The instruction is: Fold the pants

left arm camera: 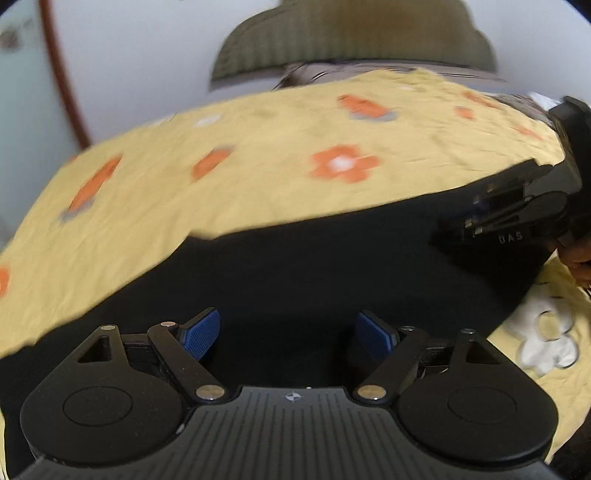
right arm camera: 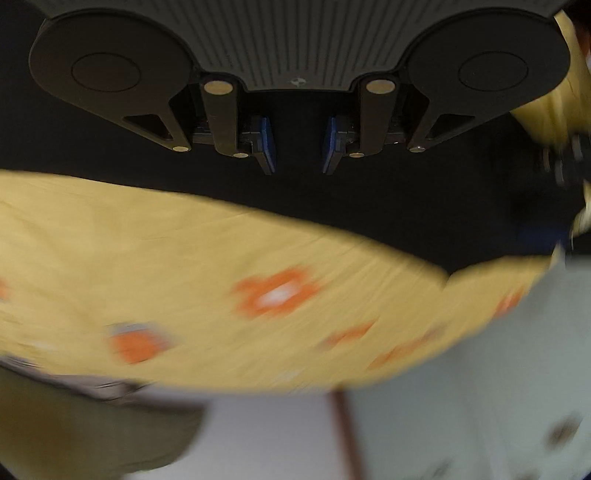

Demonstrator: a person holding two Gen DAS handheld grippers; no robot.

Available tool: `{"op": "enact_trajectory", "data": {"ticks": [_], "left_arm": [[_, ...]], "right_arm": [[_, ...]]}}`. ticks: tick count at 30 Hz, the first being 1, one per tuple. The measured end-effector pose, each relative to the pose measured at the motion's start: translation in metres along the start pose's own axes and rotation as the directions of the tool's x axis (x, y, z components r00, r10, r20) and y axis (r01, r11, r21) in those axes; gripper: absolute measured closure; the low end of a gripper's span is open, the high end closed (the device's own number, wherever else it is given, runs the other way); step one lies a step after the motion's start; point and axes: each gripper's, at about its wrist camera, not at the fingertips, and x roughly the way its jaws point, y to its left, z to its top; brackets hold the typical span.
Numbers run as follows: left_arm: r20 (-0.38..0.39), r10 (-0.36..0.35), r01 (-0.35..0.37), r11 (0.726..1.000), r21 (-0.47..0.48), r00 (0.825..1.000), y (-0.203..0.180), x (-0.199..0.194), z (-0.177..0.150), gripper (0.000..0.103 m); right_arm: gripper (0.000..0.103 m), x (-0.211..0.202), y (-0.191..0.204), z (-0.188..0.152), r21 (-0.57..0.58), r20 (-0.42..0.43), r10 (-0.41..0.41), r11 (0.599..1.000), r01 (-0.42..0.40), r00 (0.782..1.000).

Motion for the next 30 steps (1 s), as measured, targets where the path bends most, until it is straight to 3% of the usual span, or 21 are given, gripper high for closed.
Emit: {"op": "enact_trajectory", "data": {"ticks": [1, 4, 5, 8, 9, 10, 11, 12, 13, 15, 19, 21, 25, 27, 30], "left_arm": [[-0.033, -0.003, 0.003, 1.0, -0.02, 0.999, 0.009, 0.004, -0.003, 0.02], [-0.107, -0.043, 0.031, 0.994, -0.106, 0.993, 0.031, 0.01, -0.013, 0.023], [-0.107, -0.072, 0.057, 0.99, -0.132, 0.992, 0.036, 0.008, -0.014, 0.022], [-0.114, -0.101, 0.083, 0.985, -0.152, 0.988, 0.039, 0.005, -0.016, 0.02], [-0.124, -0.098, 0.08, 0.986, -0.144, 0.987, 0.038, 0.007, -0.018, 0.02], [-0.138, -0.096, 0.078, 0.989, -0.128, 0.986, 0.036, 0.01, -0.02, 0.02], [-0.15, -0.086, 0.071, 0.992, -0.106, 0.985, 0.032, 0.012, -0.021, 0.02], [-0.156, -0.075, 0.063, 0.995, -0.08, 0.985, 0.028, 0.01, -0.021, 0.021], [-0.157, -0.072, 0.063, 0.996, -0.061, 0.985, 0.024, 0.006, -0.022, 0.023], [-0.124, -0.106, 0.099, 0.993, -0.062, 0.987, 0.022, -0.006, -0.021, 0.023], [-0.001, -0.177, 0.176, 0.981, -0.08, 0.984, 0.007, -0.021, -0.002, 0.02], [0.051, -0.177, 0.18, 0.981, -0.072, 0.983, -0.007, -0.018, 0.011, 0.017], [0.086, -0.16, 0.165, 0.985, -0.049, 0.983, -0.042, 0.003, 0.034, 0.015], [0.08, -0.169, 0.172, 0.985, -0.034, 0.982, -0.059, 0.019, 0.042, 0.014], [0.022, -0.133, 0.133, 0.991, 0.012, 0.991, -0.083, 0.051, 0.045, 0.015]], "right_arm": [[0.077, 0.008, 0.005, 0.004, -0.043, -0.003, -0.032, 0.999, 0.032, 0.999], [0.074, 0.014, 0.003, 0.026, 0.018, 0.03, -0.159, 0.987, 0.158, 0.987], [0.073, 0.011, 0.006, 0.03, 0.013, 0.055, -0.15, 0.989, 0.15, 0.987], [0.074, 0.017, 0.026, 0.035, -0.035, 0.032, 0.046, 0.998, -0.045, 0.998], [0.073, 0.025, 0.037, 0.033, -0.079, 0.003, 0.061, 0.995, -0.061, 0.998], [0.073, 0.035, 0.045, 0.03, -0.127, -0.02, 0.027, 0.991, -0.029, 0.999], [0.066, 0.04, 0.05, 0.023, -0.163, 0.006, -0.014, 0.986, 0.015, 1.0], [0.05, 0.041, 0.049, 0.02, -0.168, 0.046, -0.048, 0.984, 0.055, 0.998], [0.044, 0.041, 0.046, 0.02, -0.141, 0.055, -0.088, 0.985, 0.095, 0.995], [0.044, 0.026, 0.036, 0.016, -0.055, 0.11, -0.159, 0.985, 0.166, 0.981], [0.044, -0.036, -0.008, -0.016, 0.216, 0.226, -0.169, 0.969, 0.12, 0.959], [0.044, -0.075, -0.041, -0.049, 0.408, 0.26, -0.246, 0.904, 0.125, 0.934], [0.041, -0.137, -0.103, -0.12, 0.716, 0.265, -0.397, 0.692, 0.096, 0.879], [0.041, -0.151, -0.128, -0.146, 0.788, 0.252, -0.413, 0.612, 0.062, 0.875], [0.041, -0.145, -0.149, -0.163, 0.848, 0.249, -0.388, 0.531, -0.006, 0.888]]}}
